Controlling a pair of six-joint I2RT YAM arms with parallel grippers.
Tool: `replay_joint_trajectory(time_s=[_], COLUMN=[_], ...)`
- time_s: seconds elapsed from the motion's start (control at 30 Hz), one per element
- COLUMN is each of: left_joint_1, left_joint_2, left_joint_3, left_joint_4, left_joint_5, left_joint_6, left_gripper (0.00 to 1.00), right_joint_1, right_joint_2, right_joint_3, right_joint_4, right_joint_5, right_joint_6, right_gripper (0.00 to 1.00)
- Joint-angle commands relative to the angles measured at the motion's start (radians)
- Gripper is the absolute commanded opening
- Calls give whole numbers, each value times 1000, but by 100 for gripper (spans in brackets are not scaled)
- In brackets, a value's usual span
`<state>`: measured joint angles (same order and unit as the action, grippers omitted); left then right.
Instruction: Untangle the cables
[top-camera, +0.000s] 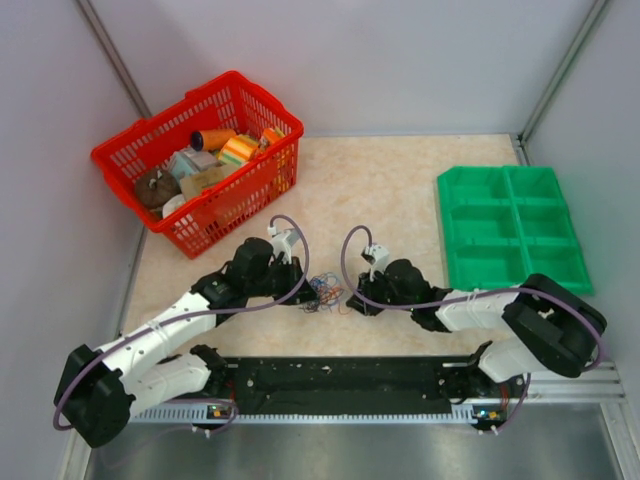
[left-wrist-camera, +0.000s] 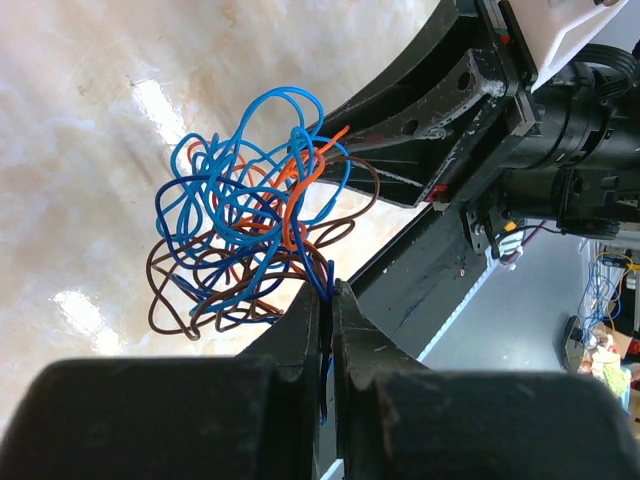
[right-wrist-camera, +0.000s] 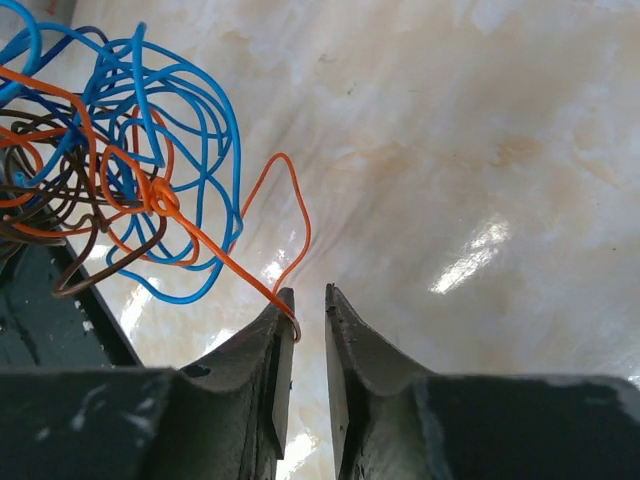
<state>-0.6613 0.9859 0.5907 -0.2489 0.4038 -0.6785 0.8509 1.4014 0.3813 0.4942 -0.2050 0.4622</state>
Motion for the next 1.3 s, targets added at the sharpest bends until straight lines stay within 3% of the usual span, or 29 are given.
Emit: replay_joint_trajectory(time_s=[0.0, 0.03, 0.13, 0.3, 0.4, 0.53, 0.67, 0.83, 1.03, 1.27], left_joint_1=[2, 0, 0, 3, 3, 3, 3, 3, 5, 5], left_joint_2=[-12, -9, 0, 37, 63, 105, 100, 74, 42, 45], left_joint_3=[20, 18, 23, -2, -38, -61, -80, -78, -83, -89], left_joint_4=[20, 20, -19, -50, -1, 25, 30, -15, -61, -64], left_joint_5=[7, 3, -71, -204, -224, -241, -263, -310, -376, -395], left_joint_6=[7, 5, -3, -18, -27, -39, -47, -47, -47, -50], left_gripper=[0, 0, 0, 0, 0, 0, 0, 0, 0, 0], right_joint_1=[7, 7, 7, 8, 8, 7, 7, 7, 8, 8], right_joint_2=[-5, -21, -149, -528, -737, -890, -987, -1013, -1062, -1151], right_joint_3=[50, 54, 83, 178, 255, 366, 413, 461, 573, 697], right_joint_4=[72, 49, -118, -530, -669, -840, -888, -910, -944, -944], right_joint_5=[64, 81, 226, 582, 679, 849, 947, 972, 1111, 1159], right_joint_6=[3, 9, 45, 79, 26, -33, -85, -143, -259, -356], right_gripper=[9, 0, 0, 0, 0, 0, 0, 0, 0, 0])
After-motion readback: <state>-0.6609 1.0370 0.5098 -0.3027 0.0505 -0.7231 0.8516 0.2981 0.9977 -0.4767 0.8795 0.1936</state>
